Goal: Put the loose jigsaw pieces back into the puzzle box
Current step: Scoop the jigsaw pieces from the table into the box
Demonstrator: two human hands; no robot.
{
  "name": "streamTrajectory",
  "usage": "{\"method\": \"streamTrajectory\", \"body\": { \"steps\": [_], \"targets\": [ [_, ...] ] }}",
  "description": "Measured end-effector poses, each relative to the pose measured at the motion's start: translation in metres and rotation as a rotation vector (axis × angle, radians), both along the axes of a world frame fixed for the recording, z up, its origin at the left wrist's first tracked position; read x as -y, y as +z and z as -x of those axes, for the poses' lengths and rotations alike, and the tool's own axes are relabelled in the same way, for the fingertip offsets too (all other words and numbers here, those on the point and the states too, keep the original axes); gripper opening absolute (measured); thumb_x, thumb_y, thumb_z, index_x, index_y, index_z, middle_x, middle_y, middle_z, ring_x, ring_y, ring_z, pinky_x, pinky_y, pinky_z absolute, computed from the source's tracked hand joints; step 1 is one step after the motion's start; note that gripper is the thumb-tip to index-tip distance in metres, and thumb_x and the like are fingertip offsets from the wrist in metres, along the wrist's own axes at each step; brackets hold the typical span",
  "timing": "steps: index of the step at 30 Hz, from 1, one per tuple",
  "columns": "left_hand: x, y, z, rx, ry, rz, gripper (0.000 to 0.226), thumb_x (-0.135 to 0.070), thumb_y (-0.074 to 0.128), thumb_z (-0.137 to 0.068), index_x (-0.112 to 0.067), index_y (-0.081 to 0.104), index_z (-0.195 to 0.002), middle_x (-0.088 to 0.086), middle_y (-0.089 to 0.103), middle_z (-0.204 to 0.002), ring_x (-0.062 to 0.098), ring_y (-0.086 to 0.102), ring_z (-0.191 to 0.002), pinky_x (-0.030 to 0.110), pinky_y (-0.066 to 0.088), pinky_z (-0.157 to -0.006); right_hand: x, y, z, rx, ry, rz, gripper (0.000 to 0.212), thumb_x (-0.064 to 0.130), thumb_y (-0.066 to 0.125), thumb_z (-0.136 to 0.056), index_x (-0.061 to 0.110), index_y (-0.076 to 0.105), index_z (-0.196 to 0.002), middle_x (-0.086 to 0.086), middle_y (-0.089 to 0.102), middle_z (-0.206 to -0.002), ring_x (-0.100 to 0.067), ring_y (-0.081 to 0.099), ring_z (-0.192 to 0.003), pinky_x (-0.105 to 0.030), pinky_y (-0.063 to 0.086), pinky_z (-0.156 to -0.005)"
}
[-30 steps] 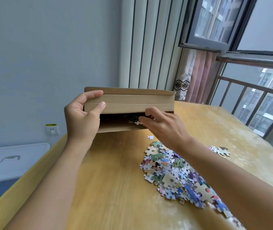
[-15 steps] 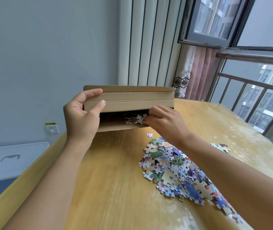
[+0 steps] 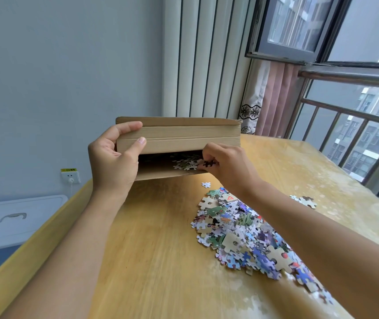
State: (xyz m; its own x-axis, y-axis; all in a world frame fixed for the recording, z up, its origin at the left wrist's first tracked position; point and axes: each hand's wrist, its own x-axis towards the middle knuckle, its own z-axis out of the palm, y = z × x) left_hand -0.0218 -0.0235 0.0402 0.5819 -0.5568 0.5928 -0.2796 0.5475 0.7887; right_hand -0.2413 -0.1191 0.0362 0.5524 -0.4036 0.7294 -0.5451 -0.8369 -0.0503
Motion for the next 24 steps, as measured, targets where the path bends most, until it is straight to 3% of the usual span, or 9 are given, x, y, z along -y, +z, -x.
{"method": "streamTrajectory", "body": {
  "steps": [6,12,15,17,19,21,24],
  "targets": [
    [0.000,0.000,-0.001,0.002,0.005,0.000,0.032,-0.004,0.075,-0.086,-0.034,0.074,-0.097,-0.016,0.073,-0.093,0.002,0.066,-0.090,0.015,0.049,-0.083,0.000,0.001,-0.001,-0.059,-0.015,-0.078,0.011,0.023,0.079,-0.085,0.012,0.075,-0.083,-0.001,0.072,-0.077,-0.023,0.066,-0.066,-0.039,0.055,-0.063],
    [0.001,-0.002,-0.001,-0.004,-0.004,-0.011,0.032,-0.006,0.075,-0.085,-0.036,0.075,-0.096,-0.015,0.074,-0.093,0.011,0.068,-0.094,0.027,0.055,-0.089,0.003,0.010,0.002,-0.213,-0.081,-0.187,0.013,0.026,0.073,-0.092,0.015,0.079,-0.091,0.001,0.075,-0.079,-0.024,0.065,-0.072,-0.038,0.054,-0.067],
    [0.001,-0.002,0.000,0.008,-0.001,-0.002,0.032,-0.006,0.075,-0.086,-0.037,0.074,-0.096,-0.012,0.074,-0.097,0.013,0.069,-0.098,0.027,0.055,-0.091,0.004,0.010,-0.002,-0.107,-0.219,-0.256,0.015,0.025,0.076,-0.087,0.011,0.076,-0.082,-0.006,0.069,-0.072,-0.029,0.060,-0.067,-0.041,0.053,-0.062],
    [0.002,-0.003,-0.001,0.007,-0.003,-0.011,0.031,-0.008,0.074,-0.087,-0.038,0.074,-0.095,-0.012,0.073,-0.093,0.013,0.068,-0.090,0.030,0.056,-0.084,0.005,0.009,-0.006,-0.006,-0.328,-0.274,0.022,0.026,0.080,-0.081,0.006,0.073,-0.073,-0.011,0.064,-0.067,-0.033,0.056,-0.067,-0.038,0.049,-0.059],
    [0.003,-0.005,-0.001,0.006,0.002,-0.024,0.028,-0.013,0.075,-0.088,-0.039,0.075,-0.095,-0.013,0.071,-0.086,0.013,0.062,-0.076,0.034,0.054,-0.072,0.004,0.008,-0.009,0.081,-0.364,-0.287,0.021,0.024,0.083,-0.076,0.007,0.073,-0.070,-0.010,0.063,-0.064,-0.030,0.051,-0.063,-0.033,0.045,-0.056],
    [0.004,-0.006,-0.003,0.012,0.009,-0.030,0.026,-0.015,0.075,-0.088,-0.040,0.075,-0.096,-0.012,0.070,-0.085,0.015,0.059,-0.072,0.037,0.051,-0.068,0.001,0.007,-0.011,0.133,-0.362,-0.308,0.017,0.023,0.085,-0.074,0.010,0.074,-0.068,-0.005,0.061,-0.060,-0.021,0.046,-0.056,-0.030,0.041,-0.054],
    [0.004,-0.006,-0.003,0.020,0.015,-0.036,0.026,-0.016,0.075,-0.089,-0.040,0.075,-0.097,-0.013,0.069,-0.082,0.015,0.055,-0.065,0.035,0.047,-0.065,-0.004,0.005,-0.011,0.134,-0.368,-0.299,0.017,0.024,0.086,-0.073,0.012,0.075,-0.068,-0.004,0.067,-0.064,-0.025,0.059,-0.061,-0.032,0.051,-0.059]
  ]
}}
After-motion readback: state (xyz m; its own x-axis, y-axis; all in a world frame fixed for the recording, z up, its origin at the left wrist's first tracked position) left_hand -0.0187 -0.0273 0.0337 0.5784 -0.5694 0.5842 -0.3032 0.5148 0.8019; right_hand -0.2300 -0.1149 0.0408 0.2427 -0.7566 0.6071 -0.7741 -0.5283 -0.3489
